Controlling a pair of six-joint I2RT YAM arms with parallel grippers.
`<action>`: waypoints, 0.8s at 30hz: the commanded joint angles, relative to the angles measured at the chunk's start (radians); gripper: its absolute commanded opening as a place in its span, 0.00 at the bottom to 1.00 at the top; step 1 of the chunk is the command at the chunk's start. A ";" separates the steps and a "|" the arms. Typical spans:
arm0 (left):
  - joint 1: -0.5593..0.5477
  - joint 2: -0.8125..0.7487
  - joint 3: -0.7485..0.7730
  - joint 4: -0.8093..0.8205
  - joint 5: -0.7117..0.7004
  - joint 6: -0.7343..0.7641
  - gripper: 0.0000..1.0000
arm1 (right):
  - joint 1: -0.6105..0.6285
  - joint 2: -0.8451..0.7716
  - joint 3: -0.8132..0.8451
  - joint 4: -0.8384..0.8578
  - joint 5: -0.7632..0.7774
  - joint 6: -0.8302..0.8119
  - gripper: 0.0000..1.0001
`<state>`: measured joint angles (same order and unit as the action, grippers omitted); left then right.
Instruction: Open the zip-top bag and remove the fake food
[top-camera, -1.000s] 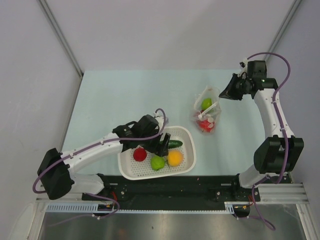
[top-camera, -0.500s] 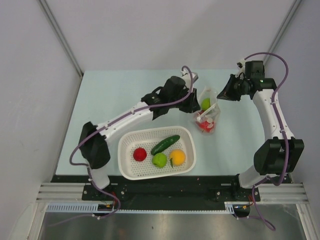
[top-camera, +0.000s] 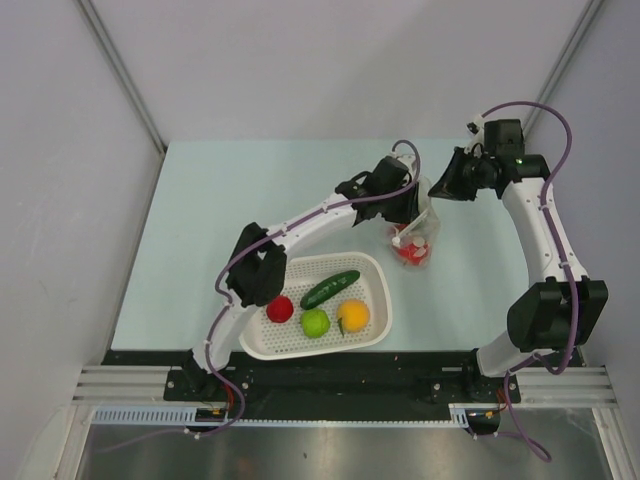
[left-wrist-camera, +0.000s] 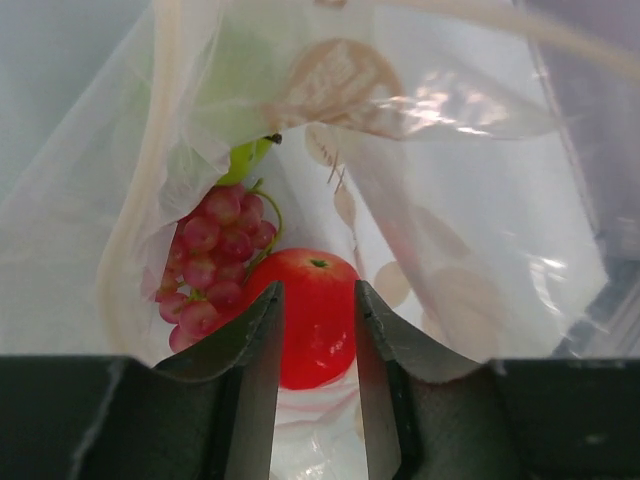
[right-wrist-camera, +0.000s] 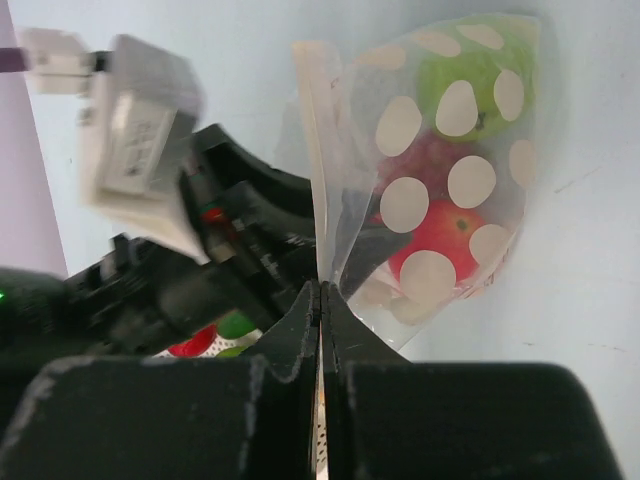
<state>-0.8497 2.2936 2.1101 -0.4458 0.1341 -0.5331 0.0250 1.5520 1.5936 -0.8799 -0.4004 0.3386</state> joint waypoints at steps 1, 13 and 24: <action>-0.009 0.024 0.067 -0.031 0.035 -0.016 0.38 | 0.009 -0.036 0.035 -0.010 -0.008 -0.004 0.00; -0.040 0.036 0.022 -0.201 0.078 0.061 0.61 | 0.009 -0.040 0.043 0.007 -0.017 0.007 0.00; -0.054 0.064 0.010 -0.176 0.116 0.079 0.76 | 0.013 -0.052 0.017 0.021 -0.025 0.019 0.00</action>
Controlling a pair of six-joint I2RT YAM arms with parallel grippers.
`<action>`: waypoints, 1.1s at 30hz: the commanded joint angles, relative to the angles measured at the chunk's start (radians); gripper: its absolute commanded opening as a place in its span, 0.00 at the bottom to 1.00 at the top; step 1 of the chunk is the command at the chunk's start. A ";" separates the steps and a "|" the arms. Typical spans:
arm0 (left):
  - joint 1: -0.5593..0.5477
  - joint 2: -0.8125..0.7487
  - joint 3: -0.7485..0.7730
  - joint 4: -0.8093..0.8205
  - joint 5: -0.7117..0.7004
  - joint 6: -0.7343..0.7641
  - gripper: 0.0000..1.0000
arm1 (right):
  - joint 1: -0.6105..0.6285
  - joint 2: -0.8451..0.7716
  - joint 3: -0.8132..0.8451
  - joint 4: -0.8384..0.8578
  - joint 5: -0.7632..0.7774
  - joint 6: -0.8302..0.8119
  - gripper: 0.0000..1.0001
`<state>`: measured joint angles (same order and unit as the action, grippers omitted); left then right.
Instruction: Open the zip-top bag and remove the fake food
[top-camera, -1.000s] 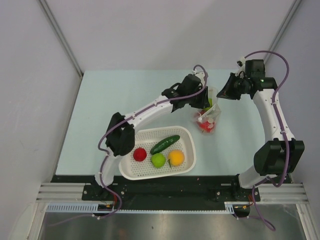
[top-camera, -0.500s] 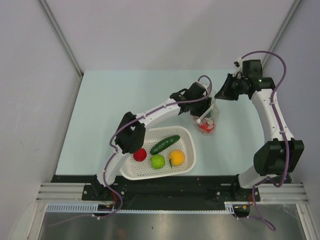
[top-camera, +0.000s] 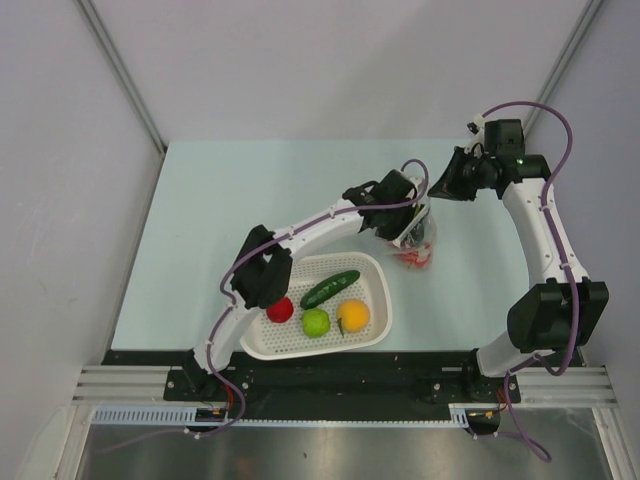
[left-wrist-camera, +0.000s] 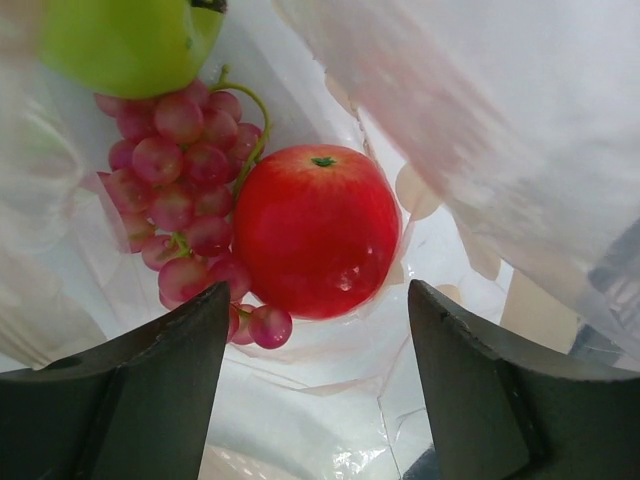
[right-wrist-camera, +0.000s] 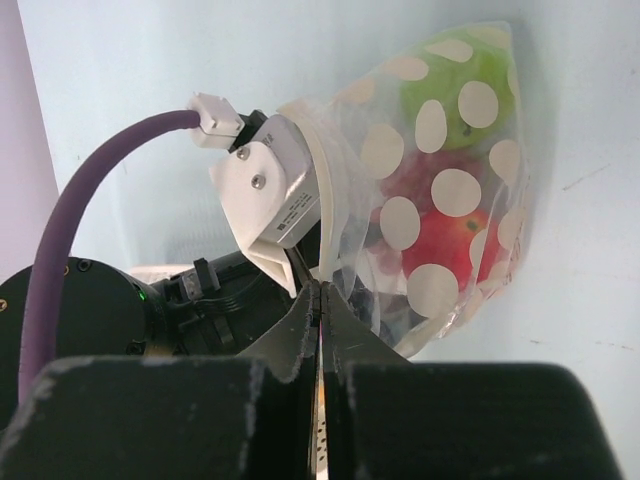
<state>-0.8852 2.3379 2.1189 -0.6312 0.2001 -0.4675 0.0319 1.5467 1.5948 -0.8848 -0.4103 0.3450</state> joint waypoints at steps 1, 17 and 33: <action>-0.018 0.030 0.001 0.022 0.055 0.006 0.76 | 0.005 -0.046 0.016 0.023 -0.013 0.011 0.00; -0.023 0.095 -0.022 0.131 0.038 -0.184 0.81 | 0.005 -0.037 0.011 0.006 -0.010 -0.004 0.00; -0.014 0.009 -0.110 0.185 -0.182 -0.338 0.77 | 0.006 -0.082 -0.003 -0.032 -0.073 0.072 0.00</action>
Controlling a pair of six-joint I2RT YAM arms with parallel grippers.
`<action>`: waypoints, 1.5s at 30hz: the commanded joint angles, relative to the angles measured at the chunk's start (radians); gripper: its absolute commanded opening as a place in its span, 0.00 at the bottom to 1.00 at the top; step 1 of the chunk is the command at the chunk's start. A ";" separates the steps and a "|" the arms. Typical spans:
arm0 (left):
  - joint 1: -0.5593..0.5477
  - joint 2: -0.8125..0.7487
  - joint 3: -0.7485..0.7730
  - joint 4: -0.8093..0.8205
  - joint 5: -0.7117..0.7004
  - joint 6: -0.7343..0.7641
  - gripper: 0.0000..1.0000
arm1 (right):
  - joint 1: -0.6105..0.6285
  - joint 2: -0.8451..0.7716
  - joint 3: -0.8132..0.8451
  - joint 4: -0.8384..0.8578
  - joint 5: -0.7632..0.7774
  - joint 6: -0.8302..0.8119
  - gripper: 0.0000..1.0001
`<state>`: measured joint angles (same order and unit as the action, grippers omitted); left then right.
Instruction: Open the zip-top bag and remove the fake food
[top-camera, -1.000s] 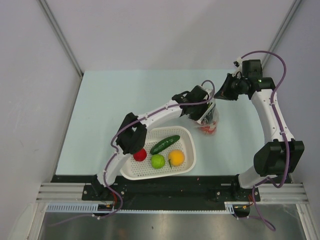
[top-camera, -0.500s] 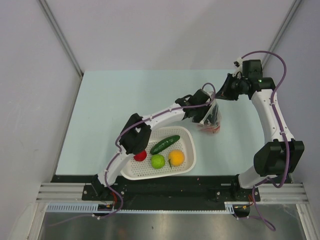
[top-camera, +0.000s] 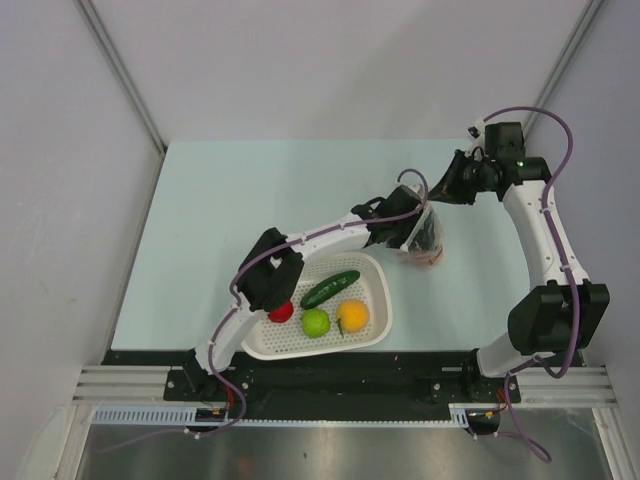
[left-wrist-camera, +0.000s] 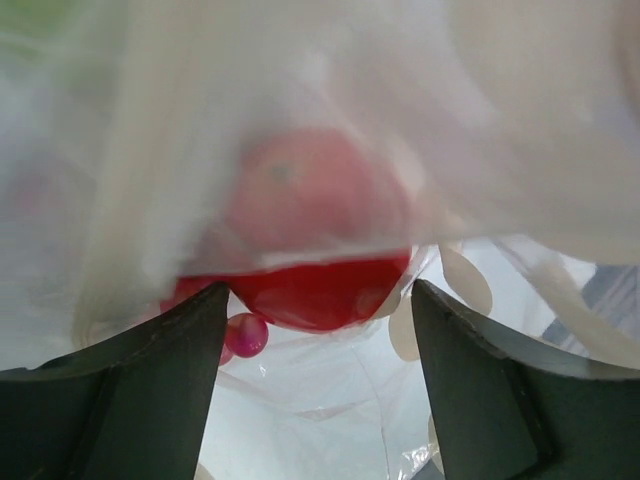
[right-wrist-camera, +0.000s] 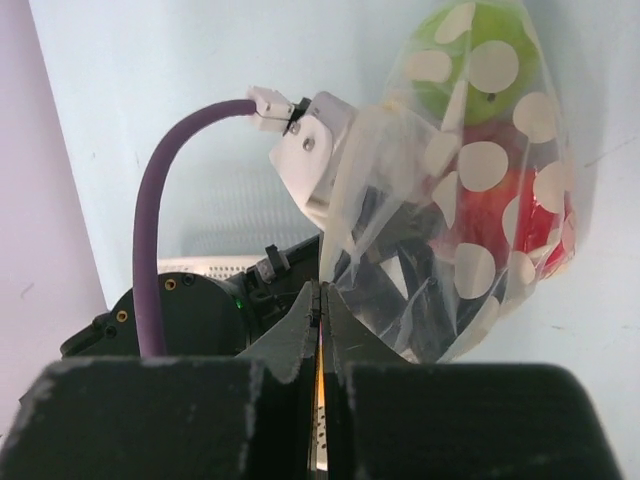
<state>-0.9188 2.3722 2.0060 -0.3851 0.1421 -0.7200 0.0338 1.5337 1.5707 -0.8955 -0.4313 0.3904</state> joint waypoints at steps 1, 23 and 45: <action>0.020 -0.009 0.019 -0.087 -0.128 -0.087 0.77 | 0.005 -0.066 0.025 -0.025 -0.052 0.028 0.00; 0.024 0.032 0.057 -0.055 -0.081 -0.118 0.35 | 0.003 -0.070 0.046 -0.040 -0.041 0.035 0.00; 0.028 -0.157 -0.101 -0.098 -0.191 -0.056 0.46 | -0.054 -0.127 0.060 -0.065 -0.110 0.036 0.00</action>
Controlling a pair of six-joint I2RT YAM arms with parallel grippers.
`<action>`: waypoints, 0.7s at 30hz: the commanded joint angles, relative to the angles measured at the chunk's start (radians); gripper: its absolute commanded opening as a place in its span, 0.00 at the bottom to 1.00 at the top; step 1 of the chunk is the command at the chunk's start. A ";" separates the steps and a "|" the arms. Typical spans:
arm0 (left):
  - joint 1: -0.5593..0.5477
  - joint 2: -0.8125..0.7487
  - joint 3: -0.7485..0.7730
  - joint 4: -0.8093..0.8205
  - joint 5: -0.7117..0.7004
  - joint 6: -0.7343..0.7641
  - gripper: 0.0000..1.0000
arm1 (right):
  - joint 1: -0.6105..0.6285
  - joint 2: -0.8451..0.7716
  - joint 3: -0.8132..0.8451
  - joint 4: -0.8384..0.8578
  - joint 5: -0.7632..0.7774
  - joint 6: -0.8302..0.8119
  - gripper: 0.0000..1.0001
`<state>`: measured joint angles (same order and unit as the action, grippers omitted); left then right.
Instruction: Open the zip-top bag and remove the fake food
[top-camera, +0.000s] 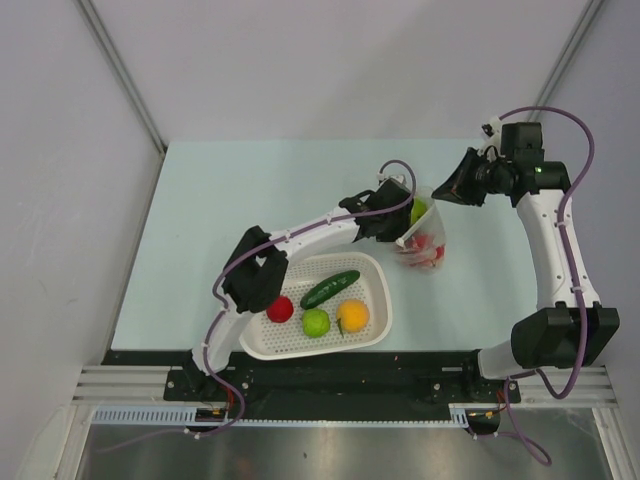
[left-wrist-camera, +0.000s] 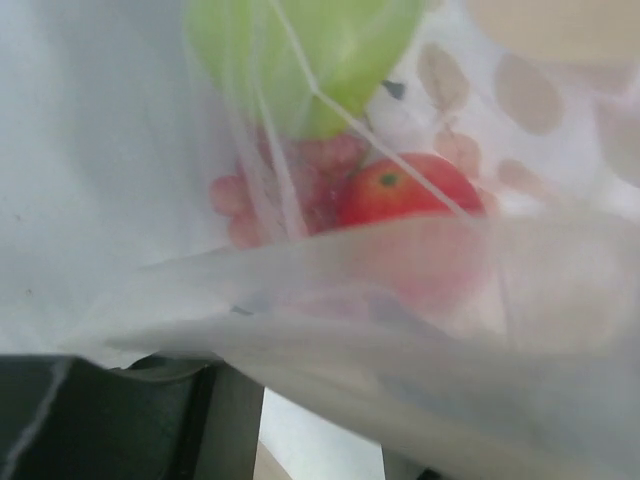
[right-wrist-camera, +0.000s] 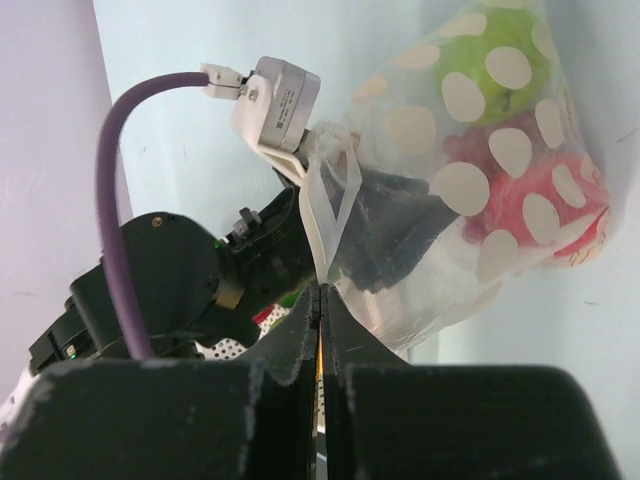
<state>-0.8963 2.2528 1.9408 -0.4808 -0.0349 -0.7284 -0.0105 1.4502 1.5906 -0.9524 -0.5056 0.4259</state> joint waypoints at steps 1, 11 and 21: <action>0.005 -0.030 -0.034 -0.002 -0.008 -0.052 0.45 | -0.012 -0.042 0.039 -0.006 -0.037 0.001 0.00; -0.001 0.063 0.035 -0.068 0.022 -0.106 0.46 | -0.026 -0.021 0.048 0.001 -0.050 -0.001 0.00; -0.042 0.027 -0.117 0.030 0.018 -0.190 0.49 | -0.026 0.010 0.072 0.017 -0.057 0.007 0.00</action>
<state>-0.9257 2.2803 1.8603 -0.4286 -0.0154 -0.8677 -0.0288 1.4658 1.5986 -0.9741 -0.5323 0.4259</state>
